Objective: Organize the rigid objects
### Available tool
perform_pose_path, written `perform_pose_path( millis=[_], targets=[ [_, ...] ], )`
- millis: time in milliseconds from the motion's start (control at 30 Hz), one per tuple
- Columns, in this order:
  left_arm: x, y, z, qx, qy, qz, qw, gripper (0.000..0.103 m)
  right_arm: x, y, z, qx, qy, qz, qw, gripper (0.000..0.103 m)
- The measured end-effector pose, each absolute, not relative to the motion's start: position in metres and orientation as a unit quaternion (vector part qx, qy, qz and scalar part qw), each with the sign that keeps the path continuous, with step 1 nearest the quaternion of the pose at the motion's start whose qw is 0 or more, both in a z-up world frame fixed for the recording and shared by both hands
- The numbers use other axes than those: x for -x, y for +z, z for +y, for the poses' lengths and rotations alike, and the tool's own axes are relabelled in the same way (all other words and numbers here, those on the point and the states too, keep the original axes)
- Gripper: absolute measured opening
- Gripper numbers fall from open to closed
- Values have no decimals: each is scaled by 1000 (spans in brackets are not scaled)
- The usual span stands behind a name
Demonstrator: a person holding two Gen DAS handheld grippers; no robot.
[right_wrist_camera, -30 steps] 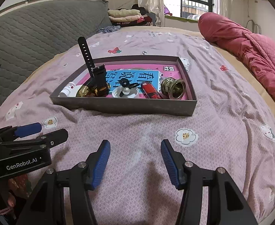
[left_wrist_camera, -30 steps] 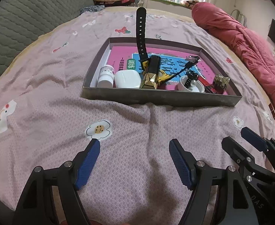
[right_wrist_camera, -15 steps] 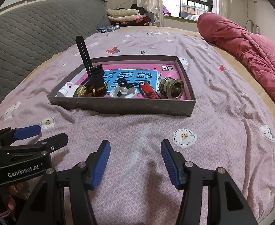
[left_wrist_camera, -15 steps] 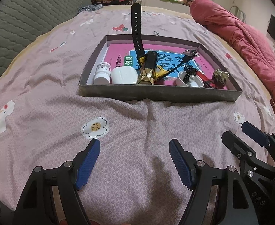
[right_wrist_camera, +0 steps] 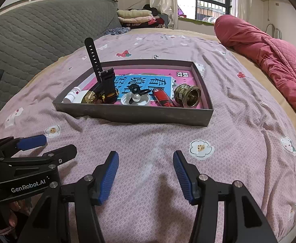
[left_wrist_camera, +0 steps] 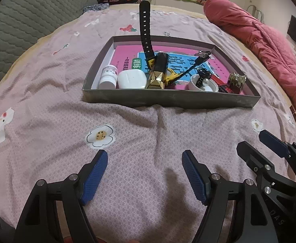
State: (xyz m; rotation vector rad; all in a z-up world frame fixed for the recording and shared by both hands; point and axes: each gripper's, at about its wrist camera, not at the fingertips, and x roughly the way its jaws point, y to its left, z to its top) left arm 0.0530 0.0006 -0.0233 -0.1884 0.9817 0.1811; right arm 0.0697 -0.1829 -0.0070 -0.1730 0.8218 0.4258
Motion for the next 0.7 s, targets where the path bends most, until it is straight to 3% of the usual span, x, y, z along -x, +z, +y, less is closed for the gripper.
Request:
perform_pose_path(
  millis=[700],
  targets=[
    [-54, -26, -1, 87, 89, 475, 871, 77, -69, -8, -182, 84, 205, 397, 891, 55]
  ],
)
